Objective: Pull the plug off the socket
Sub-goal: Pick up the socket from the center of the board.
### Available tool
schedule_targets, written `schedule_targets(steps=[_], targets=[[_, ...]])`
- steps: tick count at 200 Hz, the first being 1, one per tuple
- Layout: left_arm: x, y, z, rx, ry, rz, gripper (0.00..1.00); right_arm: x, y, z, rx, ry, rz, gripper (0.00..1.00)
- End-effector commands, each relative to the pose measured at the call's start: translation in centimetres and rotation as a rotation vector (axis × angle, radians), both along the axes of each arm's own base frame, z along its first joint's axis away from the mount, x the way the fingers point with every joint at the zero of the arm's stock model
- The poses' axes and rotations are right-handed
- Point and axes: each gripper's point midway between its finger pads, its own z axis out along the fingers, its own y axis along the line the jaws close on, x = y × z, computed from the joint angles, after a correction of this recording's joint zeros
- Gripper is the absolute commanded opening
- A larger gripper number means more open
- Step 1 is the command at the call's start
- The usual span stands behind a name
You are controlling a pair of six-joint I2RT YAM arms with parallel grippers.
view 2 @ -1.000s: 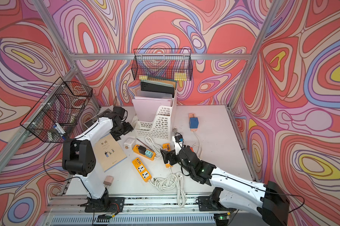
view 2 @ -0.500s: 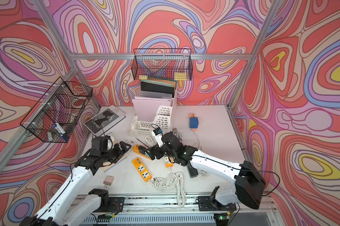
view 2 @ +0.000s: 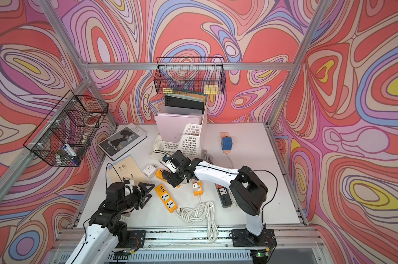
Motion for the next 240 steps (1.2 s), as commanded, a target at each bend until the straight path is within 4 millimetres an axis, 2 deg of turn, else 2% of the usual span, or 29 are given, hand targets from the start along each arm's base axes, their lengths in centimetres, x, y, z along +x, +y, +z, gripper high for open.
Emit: schedule_targets(steps=[1,45,78,129,137,159,185,189,193,201,240], targets=[[0.0,-0.3,0.6,-0.016,0.018,-0.010,0.76,0.7,-0.3,-0.8,-0.072,-0.007,0.016,0.70],[0.1,-0.2,-0.4,-0.003,0.071,-0.003,0.76,0.5,0.1,-1.8,-0.110,-0.005,0.039,0.59],[0.4,-0.1,-0.6,0.008,0.090,-0.003,0.76,0.2,0.0,-2.5,-0.155,-0.011,0.058,0.46],[1.0,-0.3,-0.5,-0.018,0.100,0.016,0.77,0.3,0.5,-1.1,-0.115,-0.033,0.050,0.19],[1.6,-0.4,0.1,-0.035,0.066,0.023,0.77,0.1,0.5,-0.7,-0.094,-0.031,0.036,0.16],[2.6,-0.5,0.5,-0.079,0.036,0.051,0.78,-0.5,0.1,0.6,-0.015,-0.020,-0.008,0.12],[4.4,-0.4,1.0,-0.124,-0.009,0.096,0.80,-2.3,0.3,2.2,0.114,0.024,-0.012,0.11],[4.7,-0.4,1.1,-0.126,-0.017,0.098,0.81,-2.5,0.2,1.9,0.124,0.030,-0.018,0.11],[5.0,-0.5,1.2,-0.125,-0.025,0.099,0.82,-2.6,0.1,2.8,0.156,0.019,-0.023,0.11],[5.7,-0.5,1.6,-0.120,-0.043,0.095,0.83,-2.9,-0.2,3.1,0.185,0.026,-0.028,0.10],[9.1,-1.6,3.0,-0.096,-0.105,0.018,0.87,-2.9,-1.3,3.8,0.286,0.075,-0.071,0.10]])
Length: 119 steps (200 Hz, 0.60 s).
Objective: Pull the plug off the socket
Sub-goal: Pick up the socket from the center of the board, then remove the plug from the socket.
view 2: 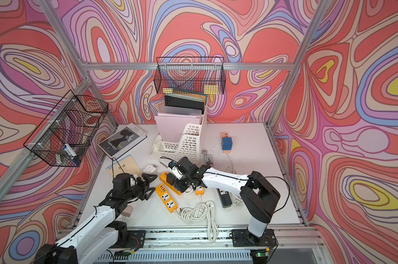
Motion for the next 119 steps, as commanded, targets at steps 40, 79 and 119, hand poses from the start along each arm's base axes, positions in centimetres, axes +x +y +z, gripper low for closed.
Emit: schedule_targets(steps=[40,79,119], targets=[[5.7,-3.1,3.3,-0.050,-0.152,-0.165,0.86,1.5,1.0,4.1,0.270,0.040,-0.070,0.09],[4.7,-3.0,0.2,0.059,-0.065,-0.212,0.85,1.7,1.3,4.8,0.344,0.089,-0.064,0.09],[4.8,-3.7,-1.4,0.083,-0.060,-0.244,0.76,1.4,2.4,4.5,0.371,0.144,-0.030,0.09]])
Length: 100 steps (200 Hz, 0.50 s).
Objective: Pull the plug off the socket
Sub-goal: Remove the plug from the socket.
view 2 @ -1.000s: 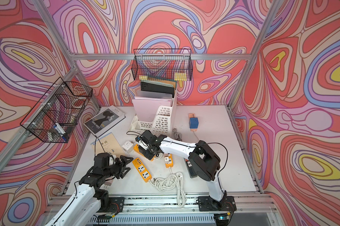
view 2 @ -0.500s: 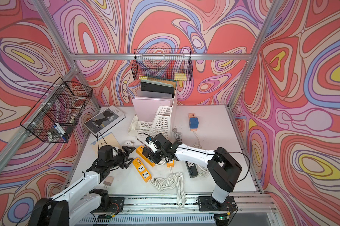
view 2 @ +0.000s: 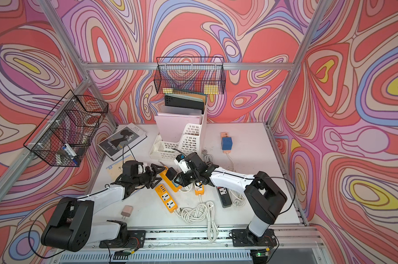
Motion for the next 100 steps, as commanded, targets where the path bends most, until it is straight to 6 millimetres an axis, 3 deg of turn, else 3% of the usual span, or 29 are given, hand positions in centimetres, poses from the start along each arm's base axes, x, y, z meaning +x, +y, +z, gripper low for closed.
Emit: schedule_targets(steps=[1,40,70,100], targets=[[0.3,-0.7,-0.6,0.035,-0.024,-0.046,0.76,0.2,2.0,2.5,0.118,-0.011,0.046,0.09],[0.1,-1.5,-0.6,0.021,-0.027,-0.052,0.55,0.5,2.6,2.2,0.103,0.016,0.054,0.09],[-0.5,-0.8,-0.7,0.050,-0.020,-0.026,0.29,0.6,2.8,1.3,0.079,0.062,0.050,0.09],[-0.8,0.2,-0.9,0.148,-0.005,-0.027,0.12,0.5,2.1,1.5,0.078,0.095,0.047,0.09]])
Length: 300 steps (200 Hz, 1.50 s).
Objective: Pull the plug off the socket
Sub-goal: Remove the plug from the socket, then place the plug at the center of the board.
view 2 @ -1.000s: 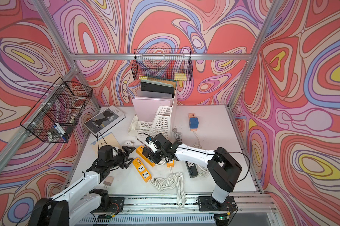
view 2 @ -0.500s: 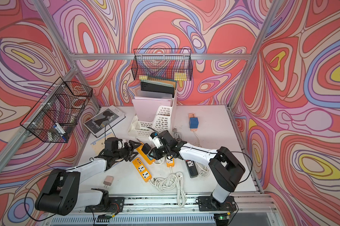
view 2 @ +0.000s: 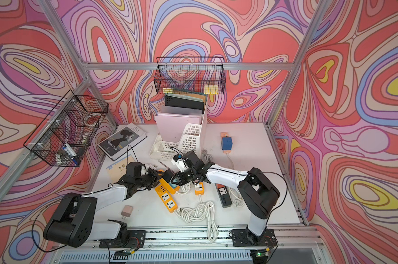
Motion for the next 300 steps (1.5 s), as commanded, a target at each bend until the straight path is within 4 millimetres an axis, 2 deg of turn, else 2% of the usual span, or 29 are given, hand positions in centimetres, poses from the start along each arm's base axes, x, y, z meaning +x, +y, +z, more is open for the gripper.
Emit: schedule_targets(steps=[1,11,39,91,95,126,157,189,218,231,252,277,300], targets=[[-0.3,0.4,0.3,0.071,-0.001,-0.024,0.12,0.8,0.6,2.2,0.063,-0.007,0.003,0.09],[-0.4,0.5,0.3,0.108,0.002,-0.046,0.07,1.1,-0.1,2.7,0.076,-0.009,-0.018,0.09],[-0.9,1.1,-0.4,0.187,0.007,-0.086,0.02,1.2,-1.9,4.1,0.120,-0.022,-0.037,0.09],[-1.1,1.2,-0.5,0.214,-0.012,-0.116,0.00,0.9,-4.2,7.4,0.234,-0.097,-0.123,0.09],[0.0,1.0,0.9,0.209,-0.048,-0.114,0.00,0.9,-4.3,7.6,0.246,-0.100,-0.135,0.09],[2.2,-0.7,3.9,0.108,-0.189,-0.131,0.00,0.4,-4.9,8.9,0.329,-0.094,-0.189,0.10],[4.3,-1.8,5.5,0.025,-0.239,-0.115,0.00,-1.6,-3.7,10.0,0.448,0.024,-0.100,0.10],[6.3,-1.5,6.2,0.001,-0.266,-0.036,0.00,-2.4,-4.5,8.5,0.309,-0.001,-0.061,0.11],[7.3,-1.6,6.7,0.002,-0.293,-0.008,0.00,-5.4,-3.3,6.0,0.160,-0.020,0.050,0.12],[7.4,-1.8,6.6,0.004,-0.297,-0.012,0.00,-6.5,-2.8,4.2,0.078,-0.025,0.075,0.12],[7.3,-1.8,6.3,0.015,-0.292,-0.019,0.00,-5.9,-4.2,1.2,-0.063,-0.030,0.008,0.12],[7.0,-1.4,5.8,0.056,-0.287,-0.024,0.00,-5.7,-6.0,-0.4,-0.126,-0.056,-0.054,0.15],[6.8,-1.4,5.8,0.069,-0.294,-0.039,0.00,-6.2,-5.8,-2.3,-0.153,-0.018,-0.033,0.16]])
